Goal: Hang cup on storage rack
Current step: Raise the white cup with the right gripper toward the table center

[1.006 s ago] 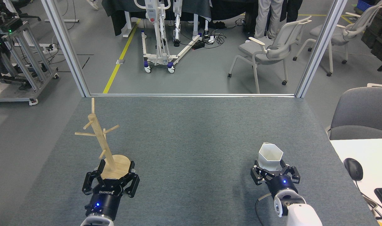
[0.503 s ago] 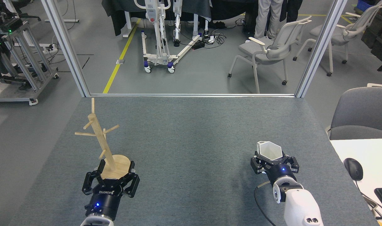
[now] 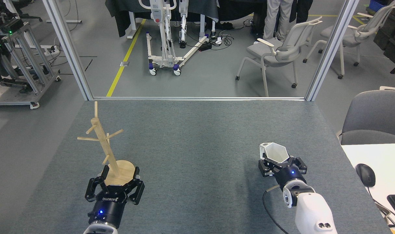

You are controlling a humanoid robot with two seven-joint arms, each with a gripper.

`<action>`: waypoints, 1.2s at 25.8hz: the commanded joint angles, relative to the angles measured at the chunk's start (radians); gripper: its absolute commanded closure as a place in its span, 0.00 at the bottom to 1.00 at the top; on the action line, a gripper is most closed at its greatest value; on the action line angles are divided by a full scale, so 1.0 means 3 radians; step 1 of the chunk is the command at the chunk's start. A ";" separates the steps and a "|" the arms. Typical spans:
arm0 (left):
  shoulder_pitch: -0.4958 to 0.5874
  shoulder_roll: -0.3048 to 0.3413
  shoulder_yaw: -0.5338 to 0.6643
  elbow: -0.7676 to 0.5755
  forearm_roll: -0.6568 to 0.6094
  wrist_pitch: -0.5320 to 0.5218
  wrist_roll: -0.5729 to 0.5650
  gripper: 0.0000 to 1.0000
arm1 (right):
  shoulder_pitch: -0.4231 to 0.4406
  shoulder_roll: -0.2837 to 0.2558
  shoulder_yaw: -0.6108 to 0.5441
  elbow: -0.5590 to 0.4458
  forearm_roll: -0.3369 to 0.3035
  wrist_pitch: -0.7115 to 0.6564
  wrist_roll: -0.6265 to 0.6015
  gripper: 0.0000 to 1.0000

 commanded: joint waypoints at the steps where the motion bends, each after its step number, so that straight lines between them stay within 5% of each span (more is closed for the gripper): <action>1: 0.0000 0.0002 0.0000 0.0005 0.0000 0.0000 -0.0001 0.00 | 0.0026 -0.0001 0.0015 -0.0375 -0.0031 -0.0139 -0.0020 0.94; 8: -0.0010 0.0007 -0.0005 -0.0005 0.0000 -0.0025 0.0004 0.00 | 0.0180 -0.0011 0.0833 -0.1429 -0.0813 0.0004 0.0001 1.00; 13: -0.0056 -0.0039 -0.0107 -0.0097 0.0005 -0.0281 0.0101 0.00 | 0.0057 -0.0067 0.1595 -0.1797 -0.0972 0.0843 0.0011 1.00; 16: -0.0030 -0.0039 -0.0107 -0.0235 0.0005 -0.0506 0.0035 0.00 | -0.0219 -0.0113 0.2055 -0.1833 -0.1145 0.1426 0.0026 1.00; 23: 0.0409 -0.0054 -0.0296 -0.0664 0.0005 -0.0496 -0.0190 0.01 | -0.1318 -0.0338 0.3027 -0.1787 -0.2245 0.2530 0.0532 1.00; 27: 0.0502 -0.0453 -0.0547 -0.0618 -0.0020 -0.0301 -0.0216 0.01 | -0.1835 -0.0451 0.3543 -0.1833 -0.2828 0.3308 0.0711 1.00; 31: 0.0318 -0.0806 -0.0664 -0.0547 -0.0026 0.0026 -0.0374 0.02 | -0.2183 -0.0476 0.3886 -0.1899 -0.3139 0.3782 0.0717 0.99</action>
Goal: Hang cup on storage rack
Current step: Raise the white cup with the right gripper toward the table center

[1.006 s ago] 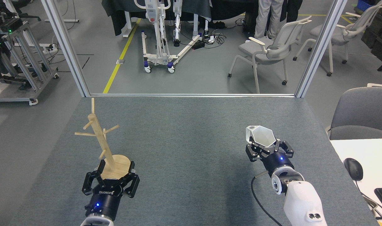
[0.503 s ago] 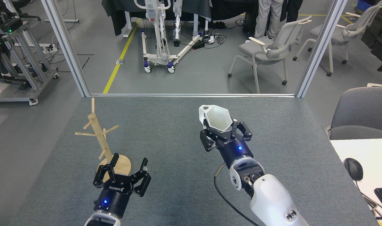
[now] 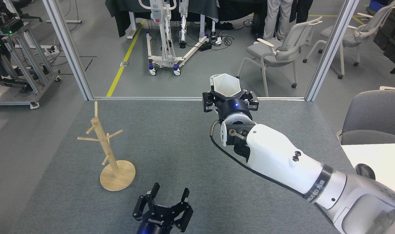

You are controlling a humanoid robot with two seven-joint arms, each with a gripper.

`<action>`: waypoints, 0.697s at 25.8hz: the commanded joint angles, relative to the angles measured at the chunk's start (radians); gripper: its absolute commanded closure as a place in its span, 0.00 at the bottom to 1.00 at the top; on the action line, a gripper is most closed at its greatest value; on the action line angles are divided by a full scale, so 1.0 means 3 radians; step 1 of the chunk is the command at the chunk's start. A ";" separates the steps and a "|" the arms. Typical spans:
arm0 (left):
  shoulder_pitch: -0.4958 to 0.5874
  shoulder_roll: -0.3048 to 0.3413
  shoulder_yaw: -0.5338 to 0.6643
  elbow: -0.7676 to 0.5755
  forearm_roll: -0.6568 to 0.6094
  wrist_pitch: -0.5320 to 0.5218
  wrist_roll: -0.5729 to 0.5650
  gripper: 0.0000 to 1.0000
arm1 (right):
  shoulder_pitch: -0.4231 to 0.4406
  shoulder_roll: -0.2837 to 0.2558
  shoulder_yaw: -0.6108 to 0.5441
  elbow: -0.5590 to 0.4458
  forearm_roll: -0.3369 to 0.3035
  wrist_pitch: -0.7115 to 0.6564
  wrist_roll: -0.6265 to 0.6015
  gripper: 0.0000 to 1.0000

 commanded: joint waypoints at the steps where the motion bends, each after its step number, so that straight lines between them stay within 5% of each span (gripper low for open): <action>1: -0.0232 -0.0284 -0.0124 0.0082 -0.0022 0.0300 -0.0221 0.02 | -0.0267 -0.0022 0.0250 -0.0049 -0.0282 0.0361 0.0021 0.99; 6: -0.0713 -0.0376 -0.0247 0.0389 -0.0032 0.0438 -0.0661 0.02 | -0.0231 0.0055 0.0245 -0.0044 -0.0303 0.0361 0.0026 0.99; 11: -0.0999 -0.0529 -0.0262 0.0470 -0.0047 0.0540 -0.0640 0.02 | 0.0009 0.0259 0.0199 0.0012 -0.0139 0.0361 -0.0015 0.99; 18: -0.1255 -0.0560 -0.0446 0.0741 -0.0155 0.0601 -0.0635 0.02 | 0.0065 0.0290 0.0194 0.0007 0.0040 0.0361 -0.0010 0.99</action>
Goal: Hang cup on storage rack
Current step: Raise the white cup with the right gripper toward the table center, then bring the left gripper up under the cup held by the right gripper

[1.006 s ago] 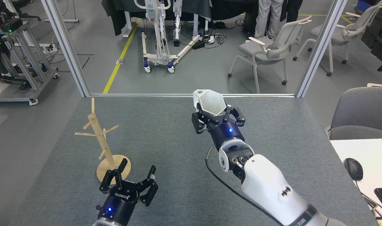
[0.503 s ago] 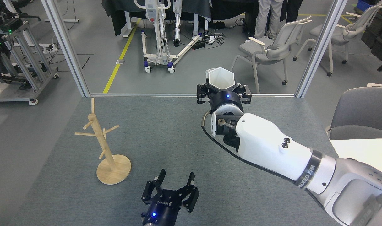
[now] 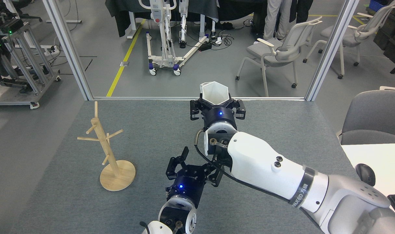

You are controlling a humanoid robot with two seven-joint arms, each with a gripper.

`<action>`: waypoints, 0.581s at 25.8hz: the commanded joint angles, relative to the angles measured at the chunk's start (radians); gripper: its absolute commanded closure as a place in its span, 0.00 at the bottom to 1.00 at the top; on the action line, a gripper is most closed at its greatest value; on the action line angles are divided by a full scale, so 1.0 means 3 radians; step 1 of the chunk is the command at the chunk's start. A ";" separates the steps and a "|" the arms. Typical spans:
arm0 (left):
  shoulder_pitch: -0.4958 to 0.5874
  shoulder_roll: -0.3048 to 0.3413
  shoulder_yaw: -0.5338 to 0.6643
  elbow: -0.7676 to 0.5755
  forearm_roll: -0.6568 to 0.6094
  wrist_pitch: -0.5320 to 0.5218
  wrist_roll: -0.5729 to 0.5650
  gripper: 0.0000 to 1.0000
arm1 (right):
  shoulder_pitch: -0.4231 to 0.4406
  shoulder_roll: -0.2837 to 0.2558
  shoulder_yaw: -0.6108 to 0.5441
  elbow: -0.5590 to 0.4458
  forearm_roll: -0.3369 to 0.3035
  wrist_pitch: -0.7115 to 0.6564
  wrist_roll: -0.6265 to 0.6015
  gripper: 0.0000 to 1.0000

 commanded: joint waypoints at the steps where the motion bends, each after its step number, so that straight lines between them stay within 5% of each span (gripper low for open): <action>1: -0.0136 -0.0012 -0.0105 0.0133 -0.0086 0.0010 0.0005 0.02 | 0.0033 0.0015 -0.0002 0.0000 0.0039 -0.0001 0.0002 0.99; 15: -0.0821 -0.0027 -0.0079 0.0793 -0.0035 -0.0021 -0.0056 0.02 | 0.0023 0.0051 0.0003 -0.0005 0.0044 -0.0001 0.0033 0.99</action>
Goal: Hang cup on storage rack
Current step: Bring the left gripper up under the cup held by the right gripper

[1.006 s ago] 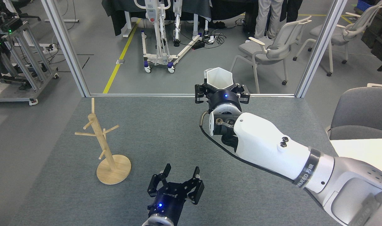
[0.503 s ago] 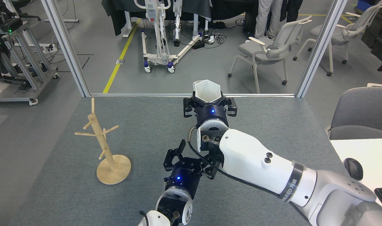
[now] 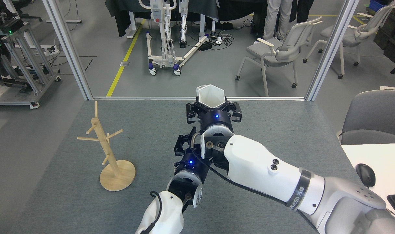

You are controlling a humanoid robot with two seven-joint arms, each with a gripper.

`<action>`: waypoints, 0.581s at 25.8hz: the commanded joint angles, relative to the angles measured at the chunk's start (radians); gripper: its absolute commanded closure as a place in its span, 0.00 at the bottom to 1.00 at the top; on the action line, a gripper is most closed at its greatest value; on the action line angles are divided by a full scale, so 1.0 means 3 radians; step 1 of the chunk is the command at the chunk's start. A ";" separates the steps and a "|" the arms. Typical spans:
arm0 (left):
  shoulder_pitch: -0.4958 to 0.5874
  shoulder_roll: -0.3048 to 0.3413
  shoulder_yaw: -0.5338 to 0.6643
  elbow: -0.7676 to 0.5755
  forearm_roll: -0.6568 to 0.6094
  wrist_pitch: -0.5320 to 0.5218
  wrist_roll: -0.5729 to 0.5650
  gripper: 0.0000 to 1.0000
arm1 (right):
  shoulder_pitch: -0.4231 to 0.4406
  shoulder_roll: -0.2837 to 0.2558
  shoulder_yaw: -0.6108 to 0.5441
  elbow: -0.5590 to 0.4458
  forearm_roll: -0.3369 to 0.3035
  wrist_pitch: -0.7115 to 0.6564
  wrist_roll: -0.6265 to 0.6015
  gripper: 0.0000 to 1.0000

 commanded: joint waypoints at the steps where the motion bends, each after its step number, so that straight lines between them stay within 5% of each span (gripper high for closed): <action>1: -0.0125 -0.0006 0.0024 0.0158 0.0043 -0.0007 -0.0005 0.02 | -0.0002 -0.0001 -0.0003 0.0001 0.0000 -0.0001 0.0002 0.99; 15: -0.0345 -0.0006 0.0024 0.0378 0.0053 -0.0002 -0.0005 0.02 | -0.0002 0.0004 -0.0003 0.0001 0.0000 -0.0001 0.0007 0.99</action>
